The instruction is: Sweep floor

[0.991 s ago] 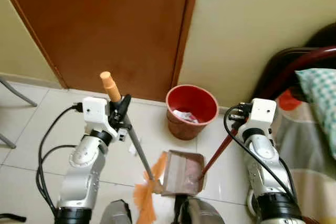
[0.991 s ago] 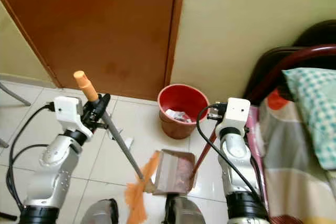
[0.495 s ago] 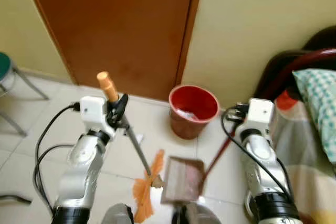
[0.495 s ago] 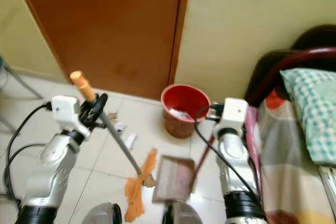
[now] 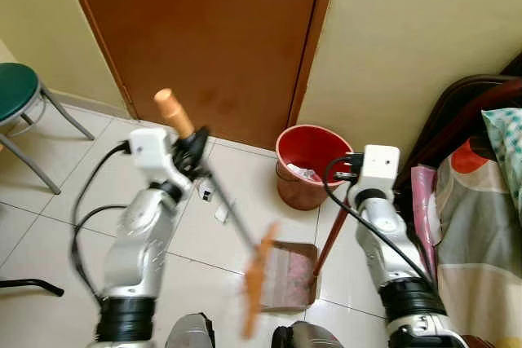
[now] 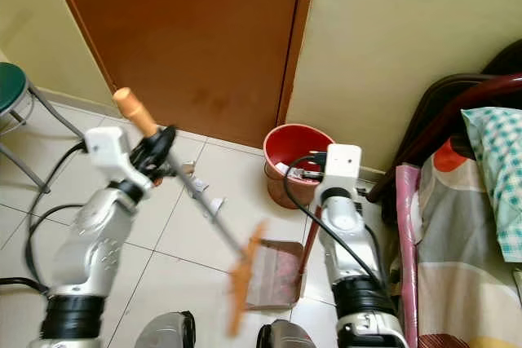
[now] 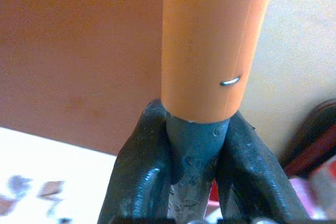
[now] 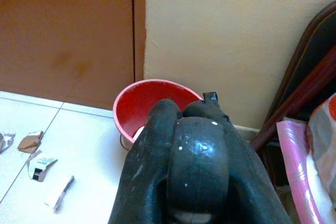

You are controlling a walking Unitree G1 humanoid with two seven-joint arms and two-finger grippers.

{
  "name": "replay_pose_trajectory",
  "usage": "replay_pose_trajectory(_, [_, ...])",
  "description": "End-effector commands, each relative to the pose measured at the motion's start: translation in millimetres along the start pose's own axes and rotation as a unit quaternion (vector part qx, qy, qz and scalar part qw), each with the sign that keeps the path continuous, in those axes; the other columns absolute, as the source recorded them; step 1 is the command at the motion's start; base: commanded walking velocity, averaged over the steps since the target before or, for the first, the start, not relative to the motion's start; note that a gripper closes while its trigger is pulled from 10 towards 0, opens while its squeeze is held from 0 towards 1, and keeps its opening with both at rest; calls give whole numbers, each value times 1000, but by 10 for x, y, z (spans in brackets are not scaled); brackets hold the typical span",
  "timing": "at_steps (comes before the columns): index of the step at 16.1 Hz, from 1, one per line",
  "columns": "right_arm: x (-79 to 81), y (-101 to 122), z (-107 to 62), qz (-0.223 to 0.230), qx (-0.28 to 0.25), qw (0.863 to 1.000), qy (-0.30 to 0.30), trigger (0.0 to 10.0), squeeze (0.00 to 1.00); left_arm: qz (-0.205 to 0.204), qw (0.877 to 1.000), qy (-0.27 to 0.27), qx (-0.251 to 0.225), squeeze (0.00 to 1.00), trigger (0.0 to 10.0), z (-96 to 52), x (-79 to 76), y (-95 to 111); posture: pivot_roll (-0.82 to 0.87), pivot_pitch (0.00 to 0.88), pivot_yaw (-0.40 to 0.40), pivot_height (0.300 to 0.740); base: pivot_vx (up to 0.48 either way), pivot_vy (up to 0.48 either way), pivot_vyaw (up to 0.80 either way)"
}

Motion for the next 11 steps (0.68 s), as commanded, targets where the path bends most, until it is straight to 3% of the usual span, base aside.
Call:
replay_pose_trajectory(1, [8, 10, 17, -4, -1, 1000, -2, 10000, 0, -51, 997, -36, -34, 0, 10000, 66, -202, 164, 13, 118, -47, 740, 0, 0, 0])
replay_pose_trajectory(3, [5, -6, 20, -3, 0, 1000, -4, 10000, 0, -77, 995, -34, -48, 0, 10000, 98, -231, 257, 14, 119, -46, 740, 0, 0, 0])
replay_pose_trajectory(5, [-24, -40, 13, -4, 4, 1000, -8, 10000, 0, -80, 995, -18, -65, 0, 10000, 130, -139, 379, 16, 120, -45, 740, 0, 0, 0])
replay_pose_trajectory(8, [-135, -67, -1, -20, 10, 999, -29, 10000, 0, -35, 996, -8, -76, 0, 10000, 119, 10, 516, 19, 126, -49, 740, 0, 0, 0])
replay_pose_trajectory(11, [-419, -103, -32, -37, 16, 997, -73, 10000, 0, 20, 995, 6, -93, 0, 10000, 47, 188, 734, 19, 131, -47, 740, 0, 0, 0])
Point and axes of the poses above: a point about 5 cm out from each wrist's last joint towards the gripper, its own z axis pointing out of the wrist towards the gripper, its own y axis along the axis of the wrist's last joint, x = y × z, the point moved 2 cm from there along z, pointing out of the wrist towards the gripper, and after that the axes turned 1 degree about -z, right-handed, at the moved point
